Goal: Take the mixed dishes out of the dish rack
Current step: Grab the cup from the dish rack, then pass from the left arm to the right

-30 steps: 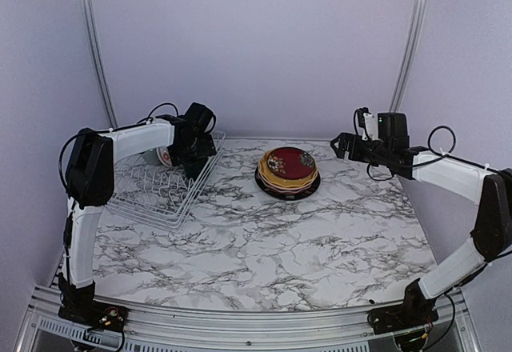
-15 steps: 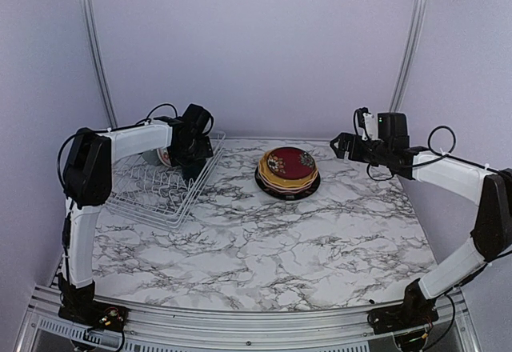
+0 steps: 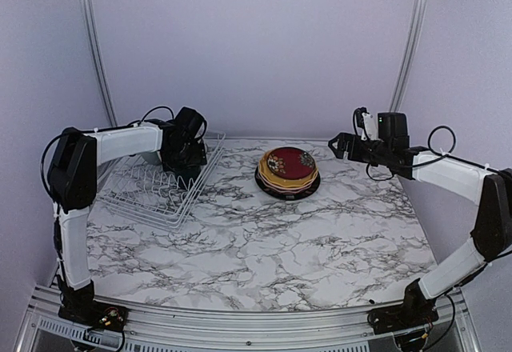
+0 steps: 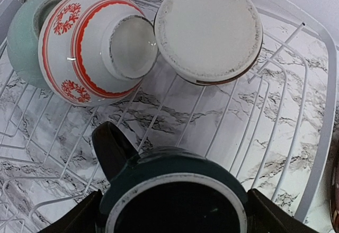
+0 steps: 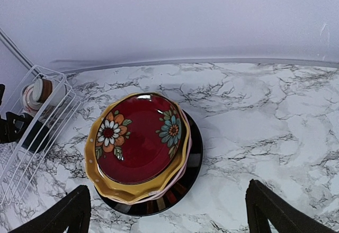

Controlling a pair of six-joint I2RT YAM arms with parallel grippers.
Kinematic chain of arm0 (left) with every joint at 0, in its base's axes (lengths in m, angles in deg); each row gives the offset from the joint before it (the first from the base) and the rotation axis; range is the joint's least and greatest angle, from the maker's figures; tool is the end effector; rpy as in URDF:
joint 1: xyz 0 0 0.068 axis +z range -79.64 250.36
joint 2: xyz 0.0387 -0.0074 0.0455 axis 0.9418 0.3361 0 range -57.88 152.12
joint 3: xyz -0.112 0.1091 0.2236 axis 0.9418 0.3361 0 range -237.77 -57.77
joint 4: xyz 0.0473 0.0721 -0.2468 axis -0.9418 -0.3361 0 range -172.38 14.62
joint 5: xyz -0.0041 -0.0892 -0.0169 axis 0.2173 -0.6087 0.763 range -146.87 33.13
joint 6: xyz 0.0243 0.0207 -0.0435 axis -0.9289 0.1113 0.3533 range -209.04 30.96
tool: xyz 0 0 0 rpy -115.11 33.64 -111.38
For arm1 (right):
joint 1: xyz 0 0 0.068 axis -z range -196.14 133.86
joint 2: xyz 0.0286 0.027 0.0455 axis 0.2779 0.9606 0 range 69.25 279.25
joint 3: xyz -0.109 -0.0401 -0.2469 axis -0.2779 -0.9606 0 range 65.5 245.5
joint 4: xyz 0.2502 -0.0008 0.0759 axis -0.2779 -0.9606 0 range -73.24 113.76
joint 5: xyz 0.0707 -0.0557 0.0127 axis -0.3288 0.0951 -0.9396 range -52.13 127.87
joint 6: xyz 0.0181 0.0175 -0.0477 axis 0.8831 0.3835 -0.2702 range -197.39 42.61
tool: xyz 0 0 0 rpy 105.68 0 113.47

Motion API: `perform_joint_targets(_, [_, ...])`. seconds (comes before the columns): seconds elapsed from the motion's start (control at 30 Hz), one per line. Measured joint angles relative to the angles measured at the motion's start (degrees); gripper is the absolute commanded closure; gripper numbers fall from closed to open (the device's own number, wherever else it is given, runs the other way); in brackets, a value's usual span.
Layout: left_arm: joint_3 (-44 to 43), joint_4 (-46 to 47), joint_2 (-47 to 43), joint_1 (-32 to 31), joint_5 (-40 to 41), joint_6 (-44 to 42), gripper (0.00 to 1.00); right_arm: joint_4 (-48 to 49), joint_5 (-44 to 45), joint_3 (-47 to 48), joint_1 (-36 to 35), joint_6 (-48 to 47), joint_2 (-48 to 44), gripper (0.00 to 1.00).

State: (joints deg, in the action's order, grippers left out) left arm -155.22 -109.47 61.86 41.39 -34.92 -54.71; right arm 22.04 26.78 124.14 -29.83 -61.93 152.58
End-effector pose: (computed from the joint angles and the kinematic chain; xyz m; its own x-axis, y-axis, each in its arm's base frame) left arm 0.4086 -0.2109 0.2162 -0.7528 -0.1812 -0.6329 -0.1895 0.9803 -0.0552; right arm 0.3234 0.0858 0.2794 -0.5231 0.1419 -0.8404 -0.2699 0.9077 0.3213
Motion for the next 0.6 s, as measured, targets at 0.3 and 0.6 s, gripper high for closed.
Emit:
perform_joint_targets(0.3, [3.89,2.12,-6.67,0.02,-1.2,-2.91,0.43,1.31,-1.68,0.0,0.0,1.03,0.0,0.03])
perform_joint_targets(0.6, [8.02,5.14,-12.72,0.13,-4.22,-4.26,0.45,5.55,-7.43,-1.09,0.0,2.62,0.0,0.08])
